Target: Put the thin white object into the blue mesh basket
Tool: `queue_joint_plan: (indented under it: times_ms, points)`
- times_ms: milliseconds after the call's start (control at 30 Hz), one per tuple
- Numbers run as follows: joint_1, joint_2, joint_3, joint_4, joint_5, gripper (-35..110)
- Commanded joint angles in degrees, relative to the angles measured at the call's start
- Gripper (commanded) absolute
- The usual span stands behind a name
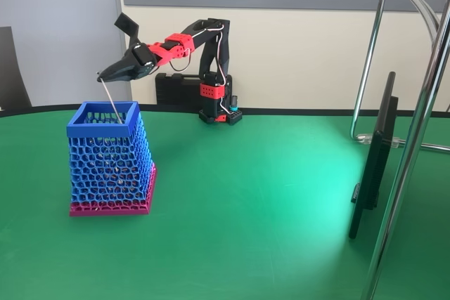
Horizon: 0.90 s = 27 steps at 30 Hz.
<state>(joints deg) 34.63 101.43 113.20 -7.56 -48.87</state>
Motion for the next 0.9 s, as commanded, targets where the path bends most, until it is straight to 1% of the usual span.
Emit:
queue_joint_plan:
  times_ms: [0, 100, 233, 600, 867]
  points:
    - [-0.6, 3.3, 1.0, 0.3, -0.1, 11]
    - [-0.6, 3.4, -0.4, 6.3, -0.4, 12]
    - [-0.4, 2.4, -0.8, 8.1, -2.2, 13]
    - [-2.2, 6.2, 5.2, 8.1, -2.4, 17]
    - [-8.5, 13.1, 12.6, 8.2, -2.3, 19]
